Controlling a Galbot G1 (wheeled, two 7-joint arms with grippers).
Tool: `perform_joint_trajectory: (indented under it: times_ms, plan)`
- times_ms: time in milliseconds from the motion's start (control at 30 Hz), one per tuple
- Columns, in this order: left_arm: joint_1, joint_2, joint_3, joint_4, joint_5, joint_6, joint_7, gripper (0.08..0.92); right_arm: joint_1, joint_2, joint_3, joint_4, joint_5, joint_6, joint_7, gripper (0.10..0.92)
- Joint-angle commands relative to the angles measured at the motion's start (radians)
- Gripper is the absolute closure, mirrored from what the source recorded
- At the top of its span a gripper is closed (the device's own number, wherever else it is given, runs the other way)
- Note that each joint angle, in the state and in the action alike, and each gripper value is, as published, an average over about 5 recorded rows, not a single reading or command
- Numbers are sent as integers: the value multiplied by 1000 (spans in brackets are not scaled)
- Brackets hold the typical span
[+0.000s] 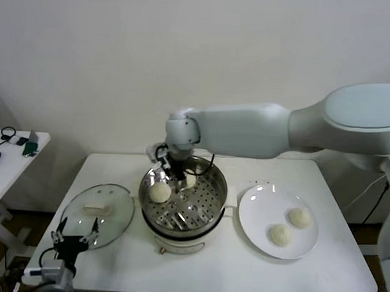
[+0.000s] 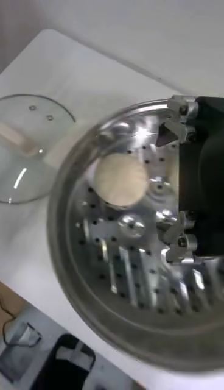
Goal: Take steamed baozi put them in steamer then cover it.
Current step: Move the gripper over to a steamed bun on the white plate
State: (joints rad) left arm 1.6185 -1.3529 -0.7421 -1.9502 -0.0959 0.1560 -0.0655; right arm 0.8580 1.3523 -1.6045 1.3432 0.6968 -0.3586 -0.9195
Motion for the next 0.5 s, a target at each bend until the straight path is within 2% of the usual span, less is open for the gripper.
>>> perform_joint_trajectory:
  times_ms: [33,267,500]
  plan:
    - [-2,-1,2,-2,4,3,1,177,216,-274,-55,98,70,104,-154,203]
    - [-9,5,8,-1,4,6,4,177,328,-559,-271,248,-55,126,-161,203]
    - [-12,4,14,0,5,7,5,177,200,-748,-352,353,-207,83,-89,203]
